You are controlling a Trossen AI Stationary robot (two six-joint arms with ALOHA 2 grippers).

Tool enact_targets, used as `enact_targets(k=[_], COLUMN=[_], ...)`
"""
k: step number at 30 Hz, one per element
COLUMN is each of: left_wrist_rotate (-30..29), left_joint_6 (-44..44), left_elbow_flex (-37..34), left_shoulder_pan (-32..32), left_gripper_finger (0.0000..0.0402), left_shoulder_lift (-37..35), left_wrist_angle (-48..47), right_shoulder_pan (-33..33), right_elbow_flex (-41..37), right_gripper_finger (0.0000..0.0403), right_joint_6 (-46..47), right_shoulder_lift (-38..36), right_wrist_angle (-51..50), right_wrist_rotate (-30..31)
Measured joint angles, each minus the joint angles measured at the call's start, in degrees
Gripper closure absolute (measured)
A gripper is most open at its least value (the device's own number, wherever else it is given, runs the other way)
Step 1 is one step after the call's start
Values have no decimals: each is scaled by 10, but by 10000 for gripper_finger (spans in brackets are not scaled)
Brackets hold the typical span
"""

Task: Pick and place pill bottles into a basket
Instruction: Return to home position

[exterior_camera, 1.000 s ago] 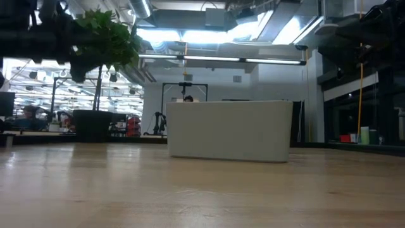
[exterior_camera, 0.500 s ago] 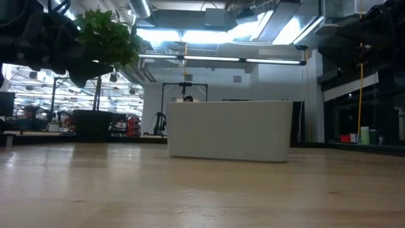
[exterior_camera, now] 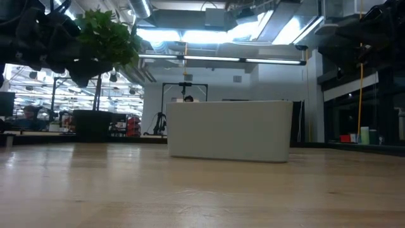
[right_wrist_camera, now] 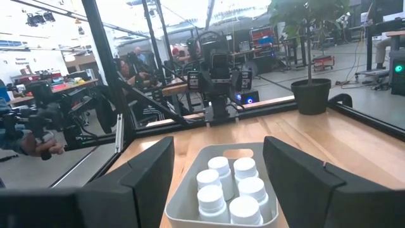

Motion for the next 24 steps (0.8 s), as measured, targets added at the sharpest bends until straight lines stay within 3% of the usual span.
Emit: enact_targets(k=[9, 24], left_wrist_rotate=[-2, 7], left_joint_6=[95, 87], left_elbow_flex=[0, 0], left_shoulder_pan=[0, 0], left_gripper_finger=[157, 159], left_shoulder_lift=[2, 0], left_wrist_angle=[-7, -6], right_shoulder_pan=[0, 0], right_elbow_flex=[0, 0], right_gripper_finger=[158, 158], right_joint_6=[0, 0], right_shoulder_lift=[0, 0], right_wrist_angle=[0, 0], right_wrist_rotate=[0, 0])
